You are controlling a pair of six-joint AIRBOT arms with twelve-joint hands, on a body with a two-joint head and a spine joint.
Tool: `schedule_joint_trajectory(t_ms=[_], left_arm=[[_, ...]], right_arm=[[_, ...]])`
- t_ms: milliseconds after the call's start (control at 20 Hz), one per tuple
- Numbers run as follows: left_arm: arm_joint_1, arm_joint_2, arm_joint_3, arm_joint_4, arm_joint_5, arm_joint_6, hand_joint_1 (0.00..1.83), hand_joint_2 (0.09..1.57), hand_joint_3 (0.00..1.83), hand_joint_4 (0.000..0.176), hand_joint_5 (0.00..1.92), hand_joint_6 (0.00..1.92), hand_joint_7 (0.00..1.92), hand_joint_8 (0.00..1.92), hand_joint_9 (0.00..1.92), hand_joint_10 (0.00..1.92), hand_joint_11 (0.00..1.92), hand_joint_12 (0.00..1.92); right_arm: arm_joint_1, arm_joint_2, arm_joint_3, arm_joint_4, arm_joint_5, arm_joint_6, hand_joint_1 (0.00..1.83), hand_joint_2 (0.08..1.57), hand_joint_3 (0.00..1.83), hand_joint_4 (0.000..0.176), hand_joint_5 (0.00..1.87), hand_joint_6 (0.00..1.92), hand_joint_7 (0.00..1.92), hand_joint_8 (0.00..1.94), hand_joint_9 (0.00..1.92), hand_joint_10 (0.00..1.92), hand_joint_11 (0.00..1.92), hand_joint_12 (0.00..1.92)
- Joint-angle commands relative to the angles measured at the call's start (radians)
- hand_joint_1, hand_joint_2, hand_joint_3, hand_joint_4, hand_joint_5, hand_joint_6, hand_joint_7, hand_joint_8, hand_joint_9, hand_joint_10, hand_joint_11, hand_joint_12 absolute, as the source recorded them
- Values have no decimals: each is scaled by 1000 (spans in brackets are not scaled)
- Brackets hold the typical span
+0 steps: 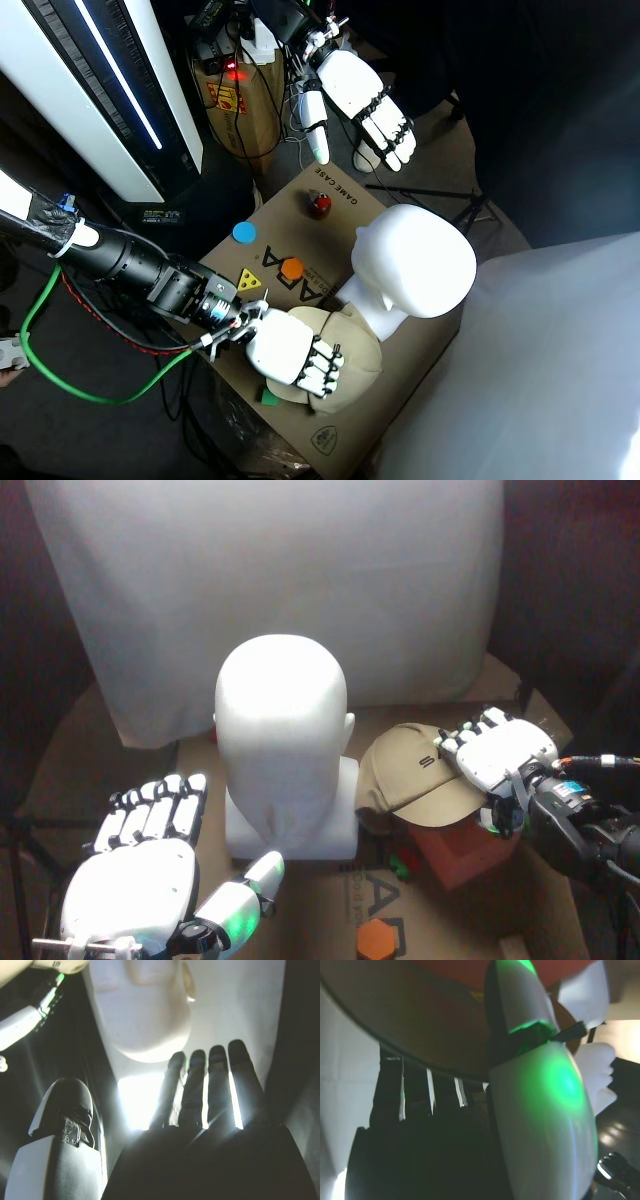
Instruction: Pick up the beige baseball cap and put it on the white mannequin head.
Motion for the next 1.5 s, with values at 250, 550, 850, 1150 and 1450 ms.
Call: schedule_joint_trajectory(t_ms=[250,550,850,1150,1450], left_arm=[[-7,-2,8,61,-82,-12,0,1141,0,0,59,1,24,1,20,1,0,201],[-9,-2,11,62,-82,-12,0,1150,0,0,47,0,18,1,15,2,0,180],[-11,-2,31,63,-82,-14,0,1150,0,0,65,1,49,2,55,3,0,312],[-20,-4,89,71,-50,-58,0,1146,0,0,65,2,56,4,61,3,0,324],[-22,-1,99,70,-31,-103,0,1145,0,0,62,0,49,0,52,0,0,293]], right_arm=[[12,2,15,-7,104,5,1110,1090,0,0,603,19,746,11,661,33,239,1216],[22,-6,34,-6,165,27,1271,1106,0,0,943,869,1073,1065,881,1261,829,1586],[41,-19,66,16,295,33,1260,1112,0,0,910,929,1068,1061,865,1249,757,1625],[74,-44,118,-4,454,33,1262,1110,0,0,917,918,1077,1049,872,1211,726,1586],[104,-38,123,-130,685,85,1263,1112,1,0,905,934,1077,1044,865,1208,768,1613]])
